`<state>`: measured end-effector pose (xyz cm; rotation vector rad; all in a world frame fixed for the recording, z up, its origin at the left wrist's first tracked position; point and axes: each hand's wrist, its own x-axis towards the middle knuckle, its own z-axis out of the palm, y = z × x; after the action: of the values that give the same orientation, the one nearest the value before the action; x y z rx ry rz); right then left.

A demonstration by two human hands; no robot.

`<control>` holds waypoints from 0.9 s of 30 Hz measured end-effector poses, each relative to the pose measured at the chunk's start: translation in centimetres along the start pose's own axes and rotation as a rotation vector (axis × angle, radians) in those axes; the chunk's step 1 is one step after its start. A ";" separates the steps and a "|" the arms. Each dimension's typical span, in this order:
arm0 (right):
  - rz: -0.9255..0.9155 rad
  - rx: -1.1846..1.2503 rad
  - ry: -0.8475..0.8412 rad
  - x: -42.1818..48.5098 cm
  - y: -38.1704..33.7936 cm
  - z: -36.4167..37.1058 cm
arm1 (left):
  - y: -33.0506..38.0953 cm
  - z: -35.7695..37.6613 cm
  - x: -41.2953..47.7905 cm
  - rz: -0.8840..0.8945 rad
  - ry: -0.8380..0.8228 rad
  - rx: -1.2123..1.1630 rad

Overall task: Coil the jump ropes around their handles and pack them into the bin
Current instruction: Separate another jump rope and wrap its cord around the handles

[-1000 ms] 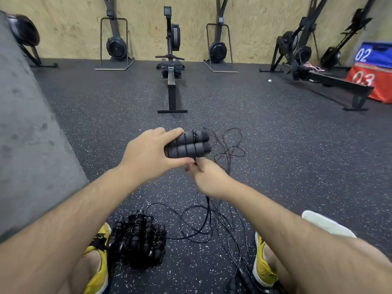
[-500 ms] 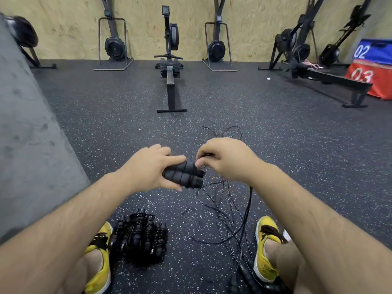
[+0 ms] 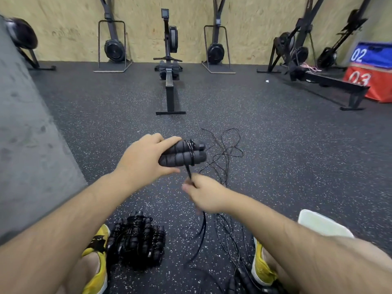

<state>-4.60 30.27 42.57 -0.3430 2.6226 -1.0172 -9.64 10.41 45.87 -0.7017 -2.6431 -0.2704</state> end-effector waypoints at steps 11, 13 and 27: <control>-0.226 -0.535 0.356 -2.5 -1.9 -5.8 | -1.4 2.7 -0.5 0.213 -0.125 0.175; -0.253 -0.544 0.375 -1.6 -1.3 -7.0 | -0.5 2.2 -0.8 0.277 -0.194 0.059; -0.047 -0.152 0.050 0.0 -0.6 -0.4 | 1.7 0.1 -0.1 0.033 -0.015 -0.161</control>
<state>-4.63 30.09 43.24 -0.4208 2.7563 -0.8525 -8.67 11.83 45.89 -0.8002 -2.6421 -0.4751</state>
